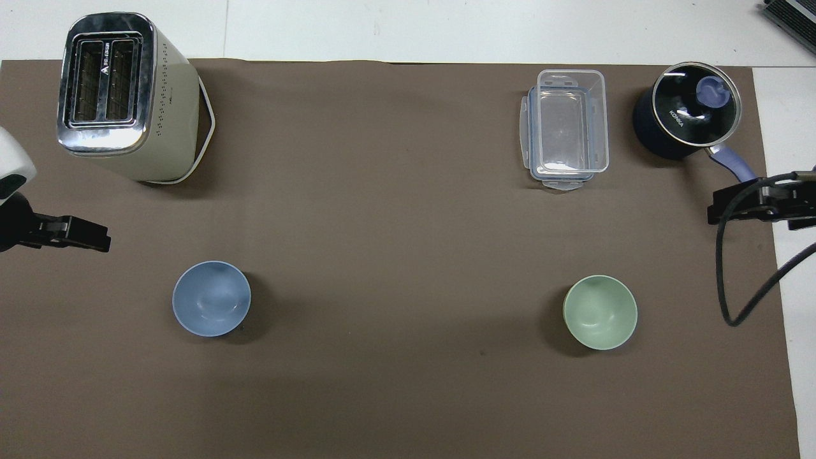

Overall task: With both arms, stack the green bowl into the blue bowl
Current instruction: 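Reach the left gripper to the rim of the light blue bowl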

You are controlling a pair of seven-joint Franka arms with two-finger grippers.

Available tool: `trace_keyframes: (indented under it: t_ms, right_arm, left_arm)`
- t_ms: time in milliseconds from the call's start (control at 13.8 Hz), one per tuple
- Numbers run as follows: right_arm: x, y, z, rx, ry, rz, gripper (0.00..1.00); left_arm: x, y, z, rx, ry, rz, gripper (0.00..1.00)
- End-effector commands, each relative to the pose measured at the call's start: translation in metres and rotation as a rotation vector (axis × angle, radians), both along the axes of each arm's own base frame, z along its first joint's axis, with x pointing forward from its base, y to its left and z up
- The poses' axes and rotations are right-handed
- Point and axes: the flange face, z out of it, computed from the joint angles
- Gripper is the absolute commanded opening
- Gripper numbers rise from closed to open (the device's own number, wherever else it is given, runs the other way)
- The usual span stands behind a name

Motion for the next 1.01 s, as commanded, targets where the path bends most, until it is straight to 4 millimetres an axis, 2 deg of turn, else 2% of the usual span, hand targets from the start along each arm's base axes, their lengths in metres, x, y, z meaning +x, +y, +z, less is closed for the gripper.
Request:
trace_keyframes:
  t_ms: [0, 289, 434, 940]
  right_arm:
    - [-0.005, -0.003, -0.001, 0.018, -0.003, -0.021, 1.00]
    - [-0.005, -0.003, -0.001, 0.018, -0.004, -0.019, 1.00]
    - [-0.005, -0.003, -0.001, 0.018, -0.003, -0.019, 1.00]
    - [-0.006, -0.003, -0.003, 0.018, 0.000, -0.023, 1.00]
  left_arm:
    - [-0.010, 0.017, -0.016, 0.011, -0.024, -0.024, 1.00]
    - [-0.012, 0.033, -0.041, 0.008, -0.022, -0.046, 1.00]
    - [-0.016, 0.041, -0.062, 0.009, -0.029, -0.049, 1.00]
    - [-0.033, 0.033, -0.140, 0.003, -0.058, -0.056, 1.00]
